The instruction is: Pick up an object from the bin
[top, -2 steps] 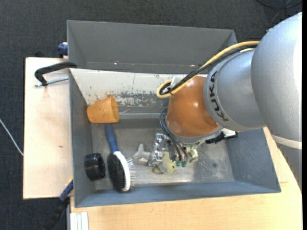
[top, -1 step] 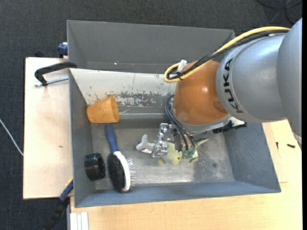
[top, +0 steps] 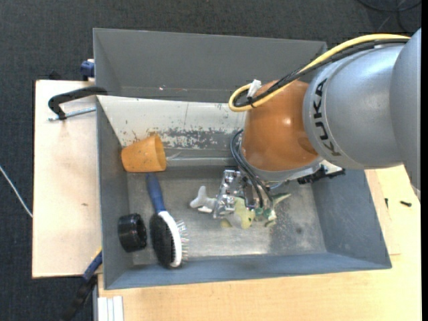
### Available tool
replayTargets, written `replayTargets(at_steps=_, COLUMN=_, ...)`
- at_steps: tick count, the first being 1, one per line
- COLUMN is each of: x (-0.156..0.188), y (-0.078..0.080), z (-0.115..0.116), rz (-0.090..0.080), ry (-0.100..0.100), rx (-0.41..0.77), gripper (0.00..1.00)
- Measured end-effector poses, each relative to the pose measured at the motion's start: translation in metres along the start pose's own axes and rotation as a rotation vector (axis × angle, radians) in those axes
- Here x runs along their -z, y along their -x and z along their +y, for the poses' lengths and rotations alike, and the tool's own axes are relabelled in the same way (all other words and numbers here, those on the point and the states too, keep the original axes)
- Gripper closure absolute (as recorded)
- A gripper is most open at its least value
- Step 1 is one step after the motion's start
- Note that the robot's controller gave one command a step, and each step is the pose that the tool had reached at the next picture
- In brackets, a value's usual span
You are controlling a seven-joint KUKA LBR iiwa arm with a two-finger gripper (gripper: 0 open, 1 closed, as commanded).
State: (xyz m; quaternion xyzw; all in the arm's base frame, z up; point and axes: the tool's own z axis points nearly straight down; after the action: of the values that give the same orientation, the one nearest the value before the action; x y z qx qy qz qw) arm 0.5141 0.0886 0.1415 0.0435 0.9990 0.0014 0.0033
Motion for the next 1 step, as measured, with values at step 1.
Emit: replayTargets(at_steps=1, x=0.0444, y=0.0022, z=0.0014, rz=-0.004, ry=0.001, rx=0.001, gripper=1.00)
